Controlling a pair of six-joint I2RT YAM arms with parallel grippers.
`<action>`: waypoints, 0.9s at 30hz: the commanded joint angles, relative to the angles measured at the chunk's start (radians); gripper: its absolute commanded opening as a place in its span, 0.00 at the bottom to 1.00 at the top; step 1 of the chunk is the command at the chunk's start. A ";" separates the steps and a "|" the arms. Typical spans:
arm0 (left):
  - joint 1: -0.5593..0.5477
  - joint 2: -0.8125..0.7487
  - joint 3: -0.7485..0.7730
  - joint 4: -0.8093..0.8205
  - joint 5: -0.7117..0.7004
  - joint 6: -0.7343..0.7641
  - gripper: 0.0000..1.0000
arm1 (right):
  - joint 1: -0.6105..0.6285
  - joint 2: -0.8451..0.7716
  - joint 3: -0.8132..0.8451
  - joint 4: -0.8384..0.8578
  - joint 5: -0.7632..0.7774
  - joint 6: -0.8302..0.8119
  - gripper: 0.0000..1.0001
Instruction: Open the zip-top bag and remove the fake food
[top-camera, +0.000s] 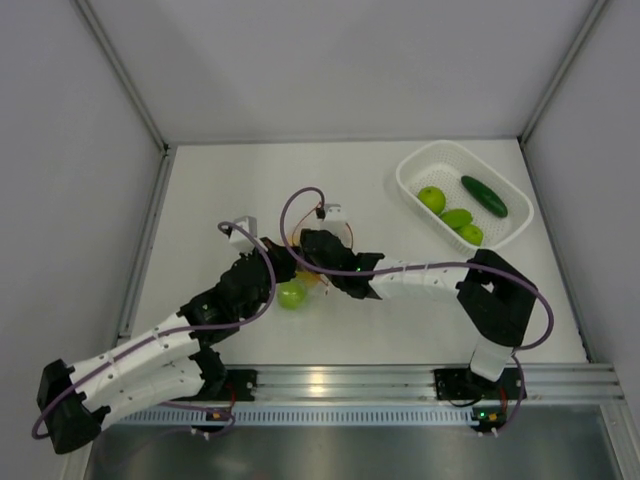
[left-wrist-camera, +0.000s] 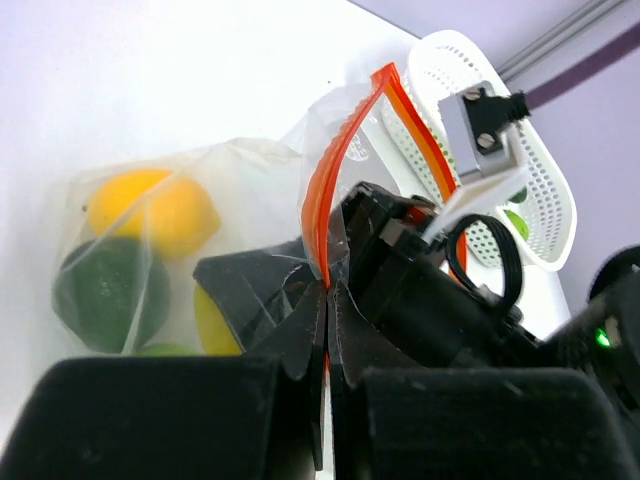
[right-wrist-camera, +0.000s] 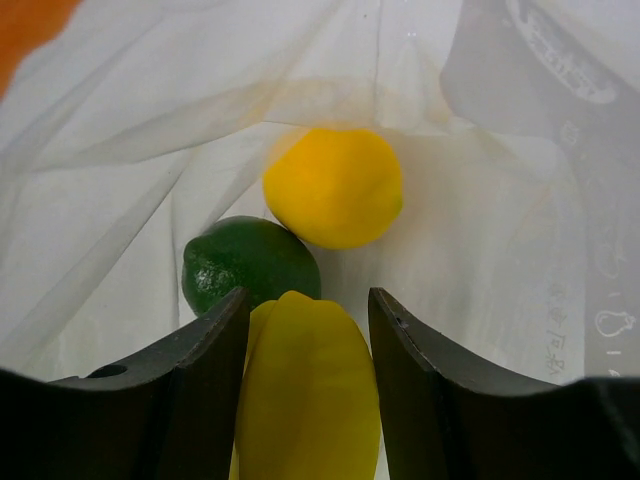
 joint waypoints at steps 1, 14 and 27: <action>0.005 -0.010 0.051 -0.046 -0.050 0.058 0.00 | 0.035 -0.097 0.008 -0.022 0.103 -0.003 0.09; 0.005 0.035 0.059 -0.054 -0.013 0.102 0.00 | 0.037 -0.198 -0.020 -0.073 0.214 -0.046 0.07; 0.005 0.039 0.058 -0.055 -0.016 0.111 0.00 | 0.037 -0.310 -0.013 -0.073 0.205 -0.135 0.07</action>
